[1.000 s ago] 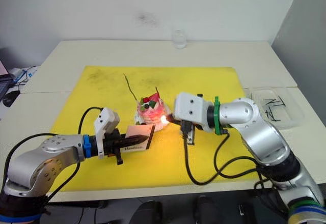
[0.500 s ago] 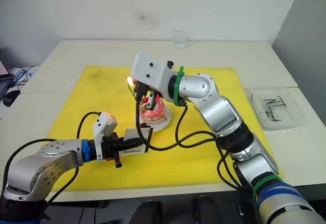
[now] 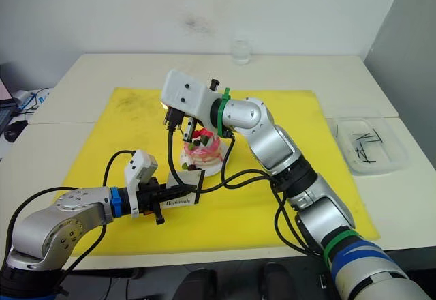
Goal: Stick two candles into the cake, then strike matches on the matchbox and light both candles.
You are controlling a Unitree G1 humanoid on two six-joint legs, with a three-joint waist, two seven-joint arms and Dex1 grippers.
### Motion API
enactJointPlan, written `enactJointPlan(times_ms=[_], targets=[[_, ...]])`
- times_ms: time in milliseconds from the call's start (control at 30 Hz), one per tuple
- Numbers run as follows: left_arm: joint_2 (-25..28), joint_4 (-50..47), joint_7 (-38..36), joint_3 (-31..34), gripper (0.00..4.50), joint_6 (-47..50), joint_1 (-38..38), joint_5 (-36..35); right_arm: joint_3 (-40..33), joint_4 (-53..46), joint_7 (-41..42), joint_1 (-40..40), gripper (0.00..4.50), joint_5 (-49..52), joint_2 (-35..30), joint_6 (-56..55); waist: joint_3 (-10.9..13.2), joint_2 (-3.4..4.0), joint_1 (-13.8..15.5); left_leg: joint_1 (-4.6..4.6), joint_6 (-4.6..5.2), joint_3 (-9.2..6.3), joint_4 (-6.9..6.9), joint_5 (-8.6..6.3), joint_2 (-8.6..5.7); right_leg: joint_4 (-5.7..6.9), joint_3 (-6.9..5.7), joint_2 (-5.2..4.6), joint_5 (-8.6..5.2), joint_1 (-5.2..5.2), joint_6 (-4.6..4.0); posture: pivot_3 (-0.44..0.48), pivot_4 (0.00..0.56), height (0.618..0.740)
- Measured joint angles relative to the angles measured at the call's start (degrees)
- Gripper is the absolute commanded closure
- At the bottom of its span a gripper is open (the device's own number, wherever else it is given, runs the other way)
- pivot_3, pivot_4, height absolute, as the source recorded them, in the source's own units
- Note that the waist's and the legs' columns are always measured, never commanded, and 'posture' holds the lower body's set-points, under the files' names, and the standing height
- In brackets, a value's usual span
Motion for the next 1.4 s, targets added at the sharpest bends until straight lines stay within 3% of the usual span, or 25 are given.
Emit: enactJointPlan(times_ms=[333,1400], targets=[[-0.43,-0.01,0.05,-0.06,4.50,-0.05,0.00,0.18,-0.60,3.44,-0.02,-0.03,4.48,-1.00,1.36,-1.46,0.00,0.00,0.00,0.00,0.00,-0.01,0.00,0.00,0.02,0.00,0.00,-0.02,0.00,0.00,0.00,0.000,0.150,0.740],[-0.41,0.06,-0.18,-0.36,4.50,-0.38,-0.12,0.52,-0.76,1.28,1.17,-0.10,4.48,-0.94,1.12,0.18,0.00,0.00,0.00,0.00,0.00,-0.01,0.00,0.00,0.04,0.00,-0.01,-0.03,-0.01,0.00,0.02,0.000,0.150,0.740]])
